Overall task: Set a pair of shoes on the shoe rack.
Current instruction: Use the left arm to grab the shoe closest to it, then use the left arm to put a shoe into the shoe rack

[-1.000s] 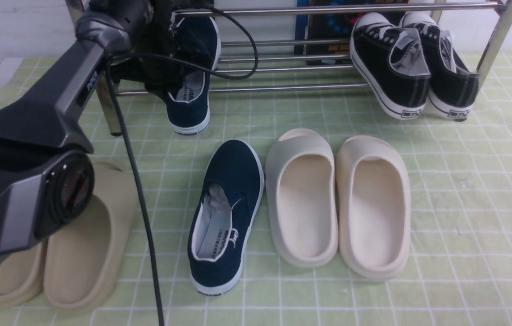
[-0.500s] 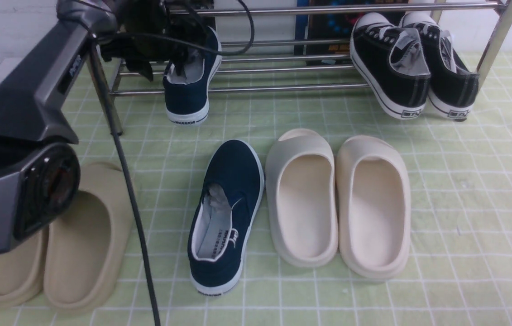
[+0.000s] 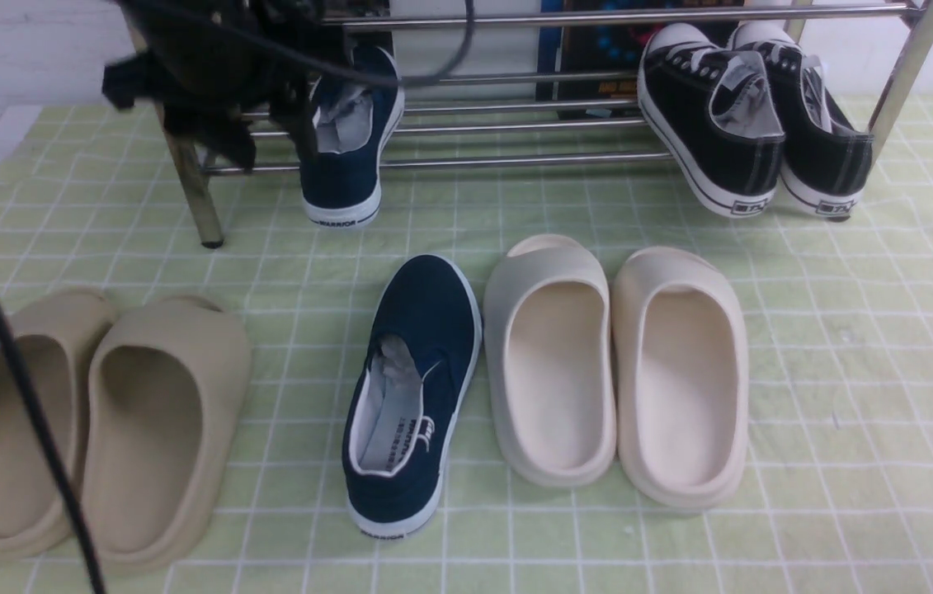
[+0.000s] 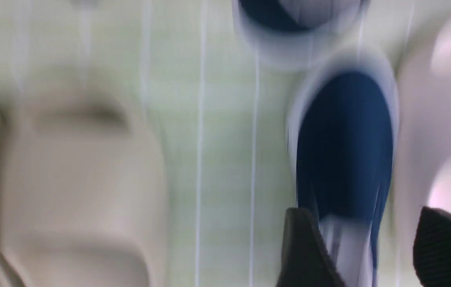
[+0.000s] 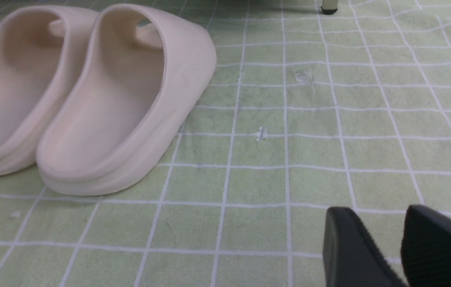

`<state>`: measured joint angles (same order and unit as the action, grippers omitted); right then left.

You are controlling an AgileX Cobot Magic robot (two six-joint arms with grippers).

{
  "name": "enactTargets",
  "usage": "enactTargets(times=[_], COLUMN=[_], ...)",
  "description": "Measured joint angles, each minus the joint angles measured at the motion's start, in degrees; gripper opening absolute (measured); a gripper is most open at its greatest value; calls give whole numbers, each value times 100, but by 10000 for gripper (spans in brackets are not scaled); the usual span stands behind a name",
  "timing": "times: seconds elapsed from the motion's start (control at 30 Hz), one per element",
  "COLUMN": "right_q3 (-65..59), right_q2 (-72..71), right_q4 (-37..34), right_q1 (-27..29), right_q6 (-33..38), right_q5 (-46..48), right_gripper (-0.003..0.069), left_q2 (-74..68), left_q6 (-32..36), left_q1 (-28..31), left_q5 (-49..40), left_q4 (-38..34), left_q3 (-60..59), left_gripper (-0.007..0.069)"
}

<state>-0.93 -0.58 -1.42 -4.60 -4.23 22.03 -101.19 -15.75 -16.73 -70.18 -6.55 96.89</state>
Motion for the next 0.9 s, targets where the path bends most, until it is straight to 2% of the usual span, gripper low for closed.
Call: enactTargets(times=[0.13,0.2,0.33,0.43,0.53,0.57,0.6,0.63,0.67,0.8,0.9], right_q3=[0,0,0,0,0,0,0,0,0,0,0], right_q2=[0,0,0,0,0,0,0,0,0,0,0], right_q4=[0,0,0,0,0,0,0,0,0,0,0], right_q1=[0,0,0,0,0,0,0,0,0,0,0], right_q6=[0,0,0,0,0,0,0,0,0,0,0], right_q5=[0,0,0,0,0,0,0,0,0,0,0], right_gripper=[239,239,239,239,239,239,239,239,239,239,239], left_q2=[217,168,-49,-219,-539,-548,-567,-551,-499,-311,-156], left_q6=[67,-131,-546,-617,-591,-589,-589,-589,-584,-615,-659], left_q1=[-539,-927,-988,-982,-982,-982,-982,-982,-976,-976,-983], left_q5=[683,1357,1779,1887,2075,2105,2154,2161,2121,2005,1946], left_q4=[-13,239,530,579,566,560,539,510,458,303,399], left_q3=[-1430,-2113,-2265,-2265,-2265,-2265,-2265,-2265,-2207,-1839,-991], left_gripper=[384,384,379,355,202,176,122,31,-4,2,2])
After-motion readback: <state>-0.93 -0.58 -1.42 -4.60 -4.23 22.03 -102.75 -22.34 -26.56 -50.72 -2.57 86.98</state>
